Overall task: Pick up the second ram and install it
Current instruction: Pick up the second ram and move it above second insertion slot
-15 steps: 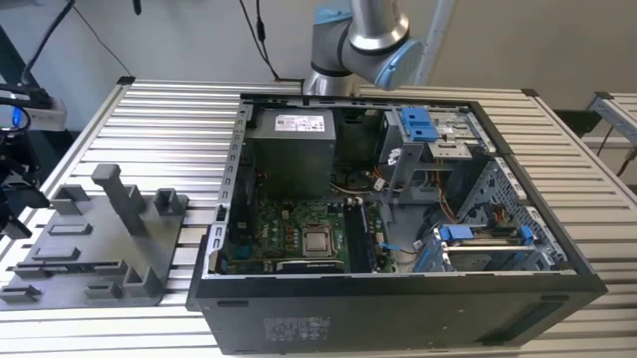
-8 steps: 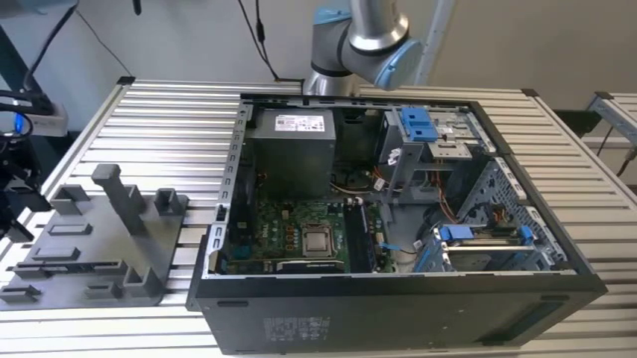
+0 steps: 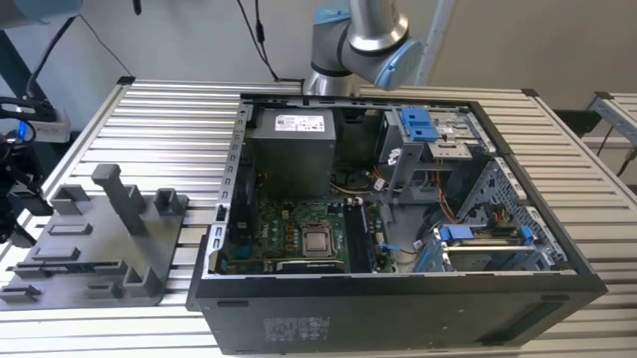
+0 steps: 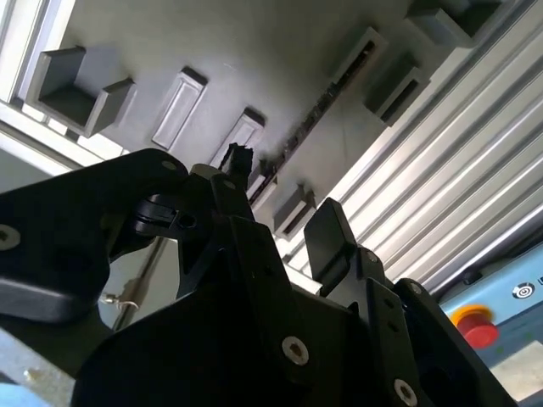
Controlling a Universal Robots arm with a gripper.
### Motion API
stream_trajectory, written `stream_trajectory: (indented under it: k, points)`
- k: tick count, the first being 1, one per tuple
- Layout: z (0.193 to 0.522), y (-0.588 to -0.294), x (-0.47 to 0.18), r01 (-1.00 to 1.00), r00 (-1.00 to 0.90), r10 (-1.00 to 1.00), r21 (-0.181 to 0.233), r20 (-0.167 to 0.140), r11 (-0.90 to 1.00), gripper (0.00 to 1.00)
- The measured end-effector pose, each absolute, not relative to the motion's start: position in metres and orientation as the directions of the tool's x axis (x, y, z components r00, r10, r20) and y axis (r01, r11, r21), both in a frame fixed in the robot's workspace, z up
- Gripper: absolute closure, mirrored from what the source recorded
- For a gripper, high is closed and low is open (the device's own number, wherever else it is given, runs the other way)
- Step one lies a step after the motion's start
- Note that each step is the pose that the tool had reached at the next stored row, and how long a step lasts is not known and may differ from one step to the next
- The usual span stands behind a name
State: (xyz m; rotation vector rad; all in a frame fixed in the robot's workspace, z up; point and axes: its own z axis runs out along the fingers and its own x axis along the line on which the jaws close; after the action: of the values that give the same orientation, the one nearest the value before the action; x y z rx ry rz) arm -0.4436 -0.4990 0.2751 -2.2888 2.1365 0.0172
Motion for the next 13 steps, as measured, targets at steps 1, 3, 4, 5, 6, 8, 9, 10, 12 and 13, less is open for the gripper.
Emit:
stream_trajectory:
  k: [1, 3, 4, 5, 6, 8, 9, 10, 12, 13]
  points:
    - [0.274, -0.499, -0.444, -0.998, 0.069, -0.998, 0.000, -0.015, -0.069, 0.46]
    - [0.272, -0.499, -0.444, -0.998, 0.069, -0.998, 0.000, -0.015, -0.069, 0.46]
    - [0.270, -0.499, -0.444, -0.998, 0.069, -0.998, 0.000, -0.015, -0.069, 0.46]
    - [0.269, -0.499, -0.444, -0.998, 0.069, -0.998, 0.000, -0.015, -0.069, 0.46]
    - [0.267, -0.499, -0.444, -0.998, 0.069, -0.998, 0.000, -0.015, -0.069, 0.46]
    - [0.264, -0.499, -0.444, -0.998, 0.069, -0.998, 0.000, -0.015, -0.069, 0.46]
    - [0.263, -0.499, -0.444, -0.998, 0.069, -0.998, 0.000, -0.015, -0.069, 0.46]
    - [0.261, -0.499, -0.444, -0.998, 0.069, -0.998, 0.000, -0.015, -0.069, 0.46]
    - [0.259, -0.499, -0.444, -0.998, 0.069, -0.998, 0.000, -0.015, -0.069, 0.46]
    - [0.258, -0.499, -0.444, -0.998, 0.069, -0.998, 0.000, -0.015, -0.069, 0.46]
